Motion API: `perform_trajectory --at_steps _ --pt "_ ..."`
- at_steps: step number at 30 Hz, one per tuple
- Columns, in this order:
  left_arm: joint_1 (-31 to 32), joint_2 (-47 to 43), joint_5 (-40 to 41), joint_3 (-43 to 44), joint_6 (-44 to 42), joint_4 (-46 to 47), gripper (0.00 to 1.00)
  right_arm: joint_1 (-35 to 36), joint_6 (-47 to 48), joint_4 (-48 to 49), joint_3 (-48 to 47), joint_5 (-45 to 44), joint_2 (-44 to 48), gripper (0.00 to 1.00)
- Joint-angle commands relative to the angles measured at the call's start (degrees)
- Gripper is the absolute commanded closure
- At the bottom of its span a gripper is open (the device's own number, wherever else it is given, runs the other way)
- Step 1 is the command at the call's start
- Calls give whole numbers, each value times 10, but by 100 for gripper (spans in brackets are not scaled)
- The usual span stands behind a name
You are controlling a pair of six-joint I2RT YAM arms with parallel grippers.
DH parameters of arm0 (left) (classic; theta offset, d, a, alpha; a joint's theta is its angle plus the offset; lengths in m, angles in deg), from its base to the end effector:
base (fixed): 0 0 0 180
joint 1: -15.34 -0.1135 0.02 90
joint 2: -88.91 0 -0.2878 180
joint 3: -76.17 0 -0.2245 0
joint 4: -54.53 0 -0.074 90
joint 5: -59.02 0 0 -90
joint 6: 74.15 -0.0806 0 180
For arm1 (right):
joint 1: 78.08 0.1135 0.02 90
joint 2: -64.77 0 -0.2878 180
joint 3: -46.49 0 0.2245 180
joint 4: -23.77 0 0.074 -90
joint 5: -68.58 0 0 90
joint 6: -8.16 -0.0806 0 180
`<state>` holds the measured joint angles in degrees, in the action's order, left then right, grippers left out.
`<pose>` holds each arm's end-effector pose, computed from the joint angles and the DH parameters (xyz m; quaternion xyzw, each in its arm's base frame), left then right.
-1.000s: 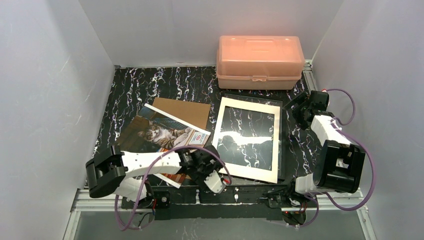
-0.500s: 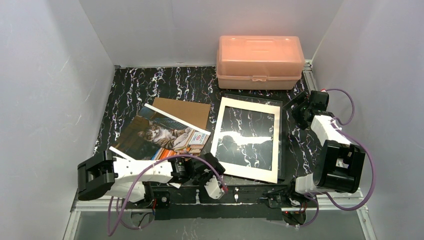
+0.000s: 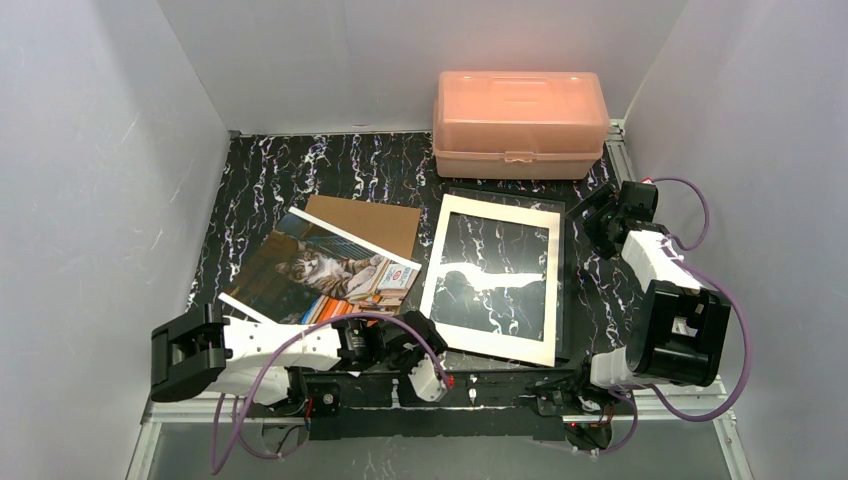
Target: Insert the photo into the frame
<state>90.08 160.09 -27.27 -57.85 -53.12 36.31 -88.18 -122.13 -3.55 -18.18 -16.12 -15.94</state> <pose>0.0688 -0.2325 0.1842 0.8684 0.2981 0.0098 0.3962 0.2981 -0.0455 0.2296 0.3739 0.8378 0.1440 0.3707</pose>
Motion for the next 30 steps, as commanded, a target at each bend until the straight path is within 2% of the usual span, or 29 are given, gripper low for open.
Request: perform_trajectory --at_steps 1,30 --pt "4 4 -6 -6 9 6 40 -5 5 16 -2 0 14 1" --pt "4 7 44 15 95 -3 72 -10 4 29 3 4 20 3"
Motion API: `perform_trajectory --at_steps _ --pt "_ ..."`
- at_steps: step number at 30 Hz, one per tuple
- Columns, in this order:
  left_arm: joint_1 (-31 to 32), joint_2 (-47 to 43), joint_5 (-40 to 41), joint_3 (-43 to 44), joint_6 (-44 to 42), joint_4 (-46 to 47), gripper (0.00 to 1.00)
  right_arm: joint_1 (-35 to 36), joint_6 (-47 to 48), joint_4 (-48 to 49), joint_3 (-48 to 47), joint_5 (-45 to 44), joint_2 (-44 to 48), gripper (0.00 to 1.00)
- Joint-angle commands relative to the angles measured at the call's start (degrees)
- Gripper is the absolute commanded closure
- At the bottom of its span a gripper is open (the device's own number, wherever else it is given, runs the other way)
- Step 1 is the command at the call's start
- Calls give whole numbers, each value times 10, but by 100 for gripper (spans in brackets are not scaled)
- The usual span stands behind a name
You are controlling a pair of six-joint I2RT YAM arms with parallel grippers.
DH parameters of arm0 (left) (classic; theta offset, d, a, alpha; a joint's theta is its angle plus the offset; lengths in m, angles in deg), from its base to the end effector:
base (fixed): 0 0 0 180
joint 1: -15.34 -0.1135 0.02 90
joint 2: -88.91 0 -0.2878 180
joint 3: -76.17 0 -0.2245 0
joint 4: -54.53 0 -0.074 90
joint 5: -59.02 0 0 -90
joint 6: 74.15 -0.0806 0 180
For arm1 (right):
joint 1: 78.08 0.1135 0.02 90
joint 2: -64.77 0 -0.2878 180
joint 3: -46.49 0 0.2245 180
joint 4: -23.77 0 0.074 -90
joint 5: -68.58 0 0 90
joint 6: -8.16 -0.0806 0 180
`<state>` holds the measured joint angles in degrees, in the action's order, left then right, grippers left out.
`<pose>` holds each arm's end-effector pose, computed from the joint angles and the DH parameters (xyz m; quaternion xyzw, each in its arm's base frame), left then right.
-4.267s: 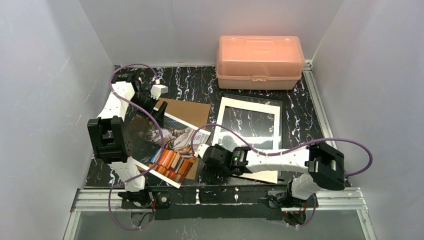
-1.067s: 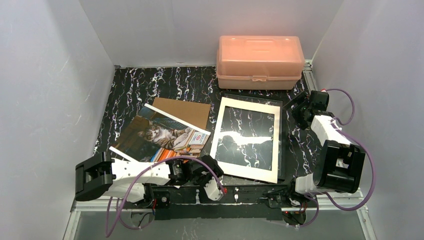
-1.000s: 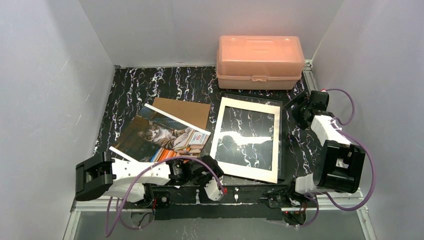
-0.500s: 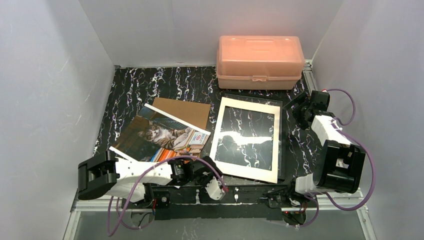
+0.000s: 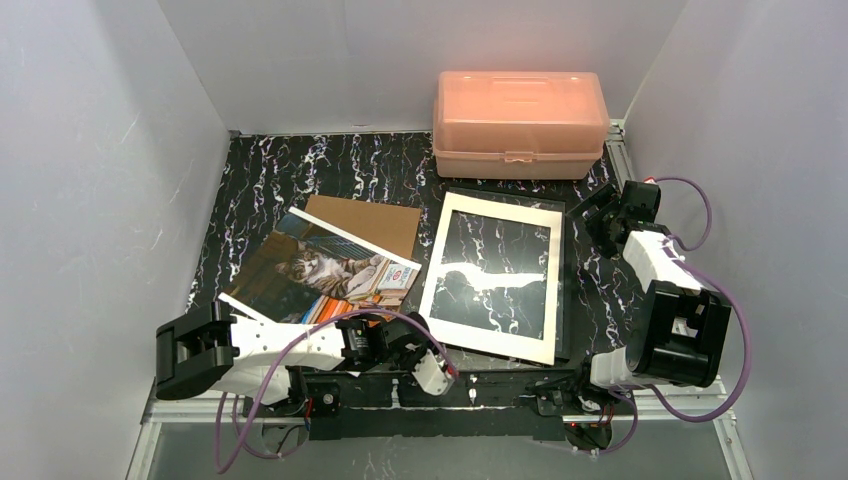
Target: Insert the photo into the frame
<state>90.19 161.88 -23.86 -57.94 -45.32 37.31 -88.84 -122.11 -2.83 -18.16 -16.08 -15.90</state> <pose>0.0739 -0.2346 0.1789 0.8438 0.3668 0.0107 0.3916 0.2987 -0.0491 0.2311 0.3771 0.8336 0.1435 0.3773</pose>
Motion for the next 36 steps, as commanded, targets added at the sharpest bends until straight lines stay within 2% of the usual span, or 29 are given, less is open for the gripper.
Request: perform_trajectory --at_steps 1,6,16,21,36 --pt "3 -12 12 19 21 -15 75 -3 4 21 3 4 18 3" --pt "3 -14 23 29 28 -14 81 -4 0 26 6 8 17 3" --pt "-4 -2 21 44 24 3 82 -3 0 24 1 9 17 4" --pt "-16 7 18 55 18 7 86 -3 0 22 0 11 16 4" --pt "-35 45 13 86 18 11 85 -3 0 26 7 18 24 4"
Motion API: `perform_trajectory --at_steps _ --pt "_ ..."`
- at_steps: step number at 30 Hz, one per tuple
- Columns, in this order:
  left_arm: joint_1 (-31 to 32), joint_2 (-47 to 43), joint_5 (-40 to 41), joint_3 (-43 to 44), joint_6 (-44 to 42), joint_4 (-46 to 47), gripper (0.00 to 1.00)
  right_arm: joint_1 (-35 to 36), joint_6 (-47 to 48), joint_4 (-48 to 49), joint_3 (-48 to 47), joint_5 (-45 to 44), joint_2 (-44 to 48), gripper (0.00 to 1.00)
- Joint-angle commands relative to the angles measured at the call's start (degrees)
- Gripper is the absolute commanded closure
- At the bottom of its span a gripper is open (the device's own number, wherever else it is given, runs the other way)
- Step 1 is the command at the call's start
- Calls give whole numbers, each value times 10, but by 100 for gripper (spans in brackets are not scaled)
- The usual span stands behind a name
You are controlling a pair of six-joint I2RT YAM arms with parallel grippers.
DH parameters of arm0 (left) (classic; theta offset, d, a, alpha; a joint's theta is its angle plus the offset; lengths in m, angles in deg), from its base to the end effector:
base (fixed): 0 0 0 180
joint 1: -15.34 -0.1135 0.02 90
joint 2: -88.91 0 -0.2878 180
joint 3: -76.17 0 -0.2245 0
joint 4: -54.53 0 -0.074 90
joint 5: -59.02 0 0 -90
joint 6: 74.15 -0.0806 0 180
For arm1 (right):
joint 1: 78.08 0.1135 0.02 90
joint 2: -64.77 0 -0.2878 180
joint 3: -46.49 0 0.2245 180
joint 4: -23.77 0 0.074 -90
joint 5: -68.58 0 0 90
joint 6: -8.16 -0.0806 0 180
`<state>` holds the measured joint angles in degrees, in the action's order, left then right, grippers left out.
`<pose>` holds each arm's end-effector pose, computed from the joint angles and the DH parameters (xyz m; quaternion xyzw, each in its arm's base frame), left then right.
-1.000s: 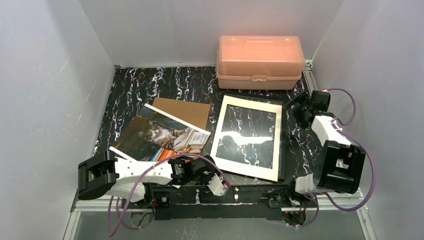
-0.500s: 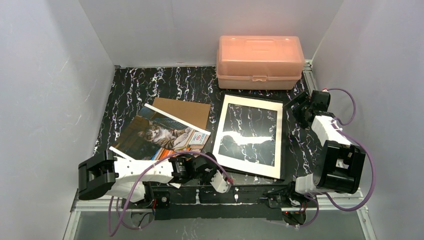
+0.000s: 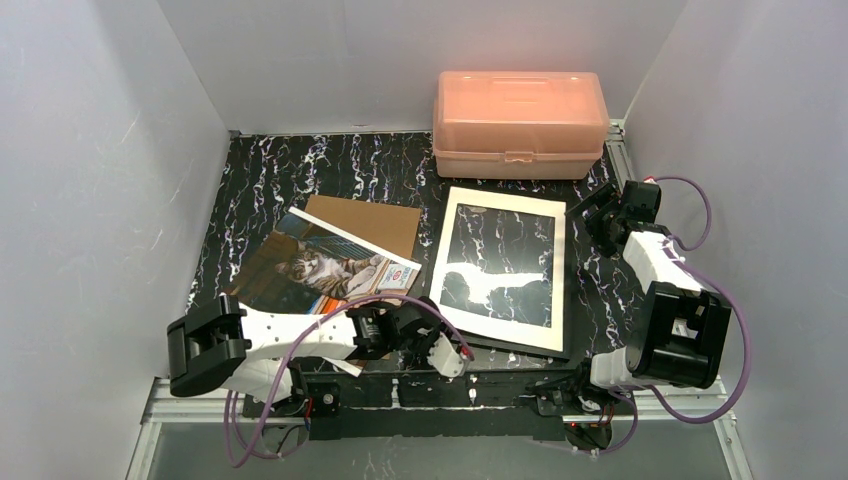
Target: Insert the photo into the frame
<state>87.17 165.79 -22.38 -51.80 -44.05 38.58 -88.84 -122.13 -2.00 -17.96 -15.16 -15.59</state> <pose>0.0971 -0.2573 0.1990 0.8147 0.3992 0.0247 0.4199 0.2991 -0.0479 0.2332 0.3724 0.8318 0.1523 0.3825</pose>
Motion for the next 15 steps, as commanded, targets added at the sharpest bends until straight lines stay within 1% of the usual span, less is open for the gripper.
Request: perform_trajectory --at_steps 1,7,10,12,15 --pt "-4 8 -1 28 9 -3 85 -3 0 18 7 10 21 4" --pt "-5 13 1 31 11 -10 84 -4 -3 24 16 13 24 4" --pt "-5 13 3 28 12 -13 80 -3 -3 25 19 15 25 4" --pt "-5 13 3 26 13 -14 75 -3 -3 26 20 18 27 4" --pt "-6 12 -4 28 23 -23 60 -3 -2 27 22 20 34 4"
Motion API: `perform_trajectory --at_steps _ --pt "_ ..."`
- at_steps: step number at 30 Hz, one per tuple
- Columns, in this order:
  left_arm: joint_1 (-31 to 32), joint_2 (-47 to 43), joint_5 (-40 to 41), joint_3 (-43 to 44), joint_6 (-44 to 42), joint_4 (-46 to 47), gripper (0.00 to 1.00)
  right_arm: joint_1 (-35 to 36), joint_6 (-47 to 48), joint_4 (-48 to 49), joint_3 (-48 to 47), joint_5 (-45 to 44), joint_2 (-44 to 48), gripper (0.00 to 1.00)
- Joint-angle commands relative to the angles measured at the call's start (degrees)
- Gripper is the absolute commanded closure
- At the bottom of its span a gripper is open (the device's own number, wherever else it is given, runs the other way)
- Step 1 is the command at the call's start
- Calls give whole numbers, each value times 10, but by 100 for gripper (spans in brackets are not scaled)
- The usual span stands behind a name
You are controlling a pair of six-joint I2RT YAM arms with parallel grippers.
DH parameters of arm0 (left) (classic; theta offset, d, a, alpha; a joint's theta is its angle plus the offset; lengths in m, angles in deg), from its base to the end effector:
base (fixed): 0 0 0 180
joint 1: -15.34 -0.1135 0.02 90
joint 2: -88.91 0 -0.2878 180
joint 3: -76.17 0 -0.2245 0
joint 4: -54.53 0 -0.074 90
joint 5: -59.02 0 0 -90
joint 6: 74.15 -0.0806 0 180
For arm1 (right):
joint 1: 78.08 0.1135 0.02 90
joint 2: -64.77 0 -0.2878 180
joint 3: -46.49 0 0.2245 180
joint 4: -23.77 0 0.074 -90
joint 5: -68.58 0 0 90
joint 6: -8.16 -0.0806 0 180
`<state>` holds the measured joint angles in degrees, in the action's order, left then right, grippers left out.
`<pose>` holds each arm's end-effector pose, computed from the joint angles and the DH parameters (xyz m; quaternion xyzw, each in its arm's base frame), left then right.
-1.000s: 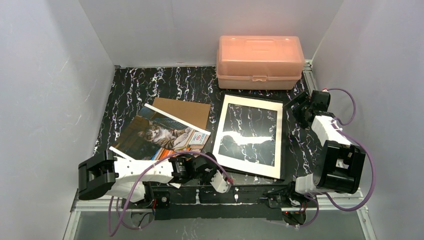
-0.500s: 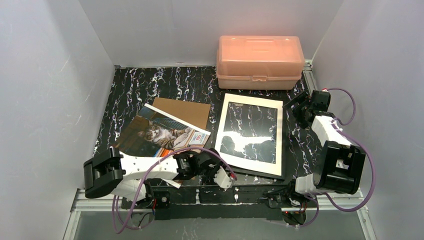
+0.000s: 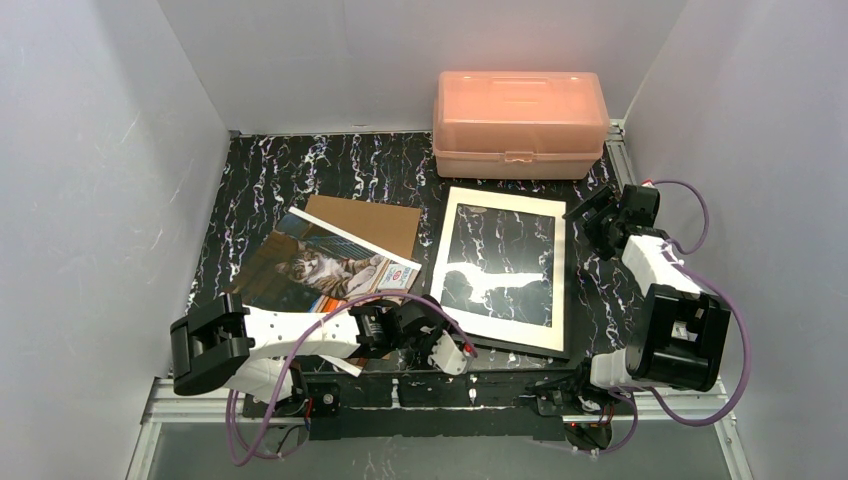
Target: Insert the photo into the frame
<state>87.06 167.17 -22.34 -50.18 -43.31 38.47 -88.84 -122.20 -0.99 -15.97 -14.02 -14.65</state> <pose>0.1000 -0.2641 0.2016 0.8111 0.4052 0.0225 0.4211 0.2935 -0.0452 0.2285 0.3691 0.8329 0.1612 0.3795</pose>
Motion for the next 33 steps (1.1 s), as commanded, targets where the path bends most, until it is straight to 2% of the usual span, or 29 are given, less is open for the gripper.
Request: perform_trajectory --at_steps 1,4,11,15,20,24,30,33 --pt "-6 -2 -7 14 18 -26 57 -3 -2 18 3 10 26 4" --pt "-9 1 -6 13 21 -20 48 -3 -3 20 8 13 34 4" --pt "-32 1 -22 39 51 -56 46 5 -2 -4 15 21 71 5" --pt "-61 2 -48 75 103 -106 45 46 11 -45 11 2 101 8" --pt "-138 23 -85 146 178 -197 48 170 13 -92 13 -44 138 15" --pt "-230 40 -110 218 239 -259 46 283 -11 -103 41 -70 169 27" --pt "-376 59 -127 307 329 -331 33 439 -66 -96 47 -118 168 47" --pt "-439 66 -138 348 374 -360 22 518 -82 -91 27 -152 141 49"
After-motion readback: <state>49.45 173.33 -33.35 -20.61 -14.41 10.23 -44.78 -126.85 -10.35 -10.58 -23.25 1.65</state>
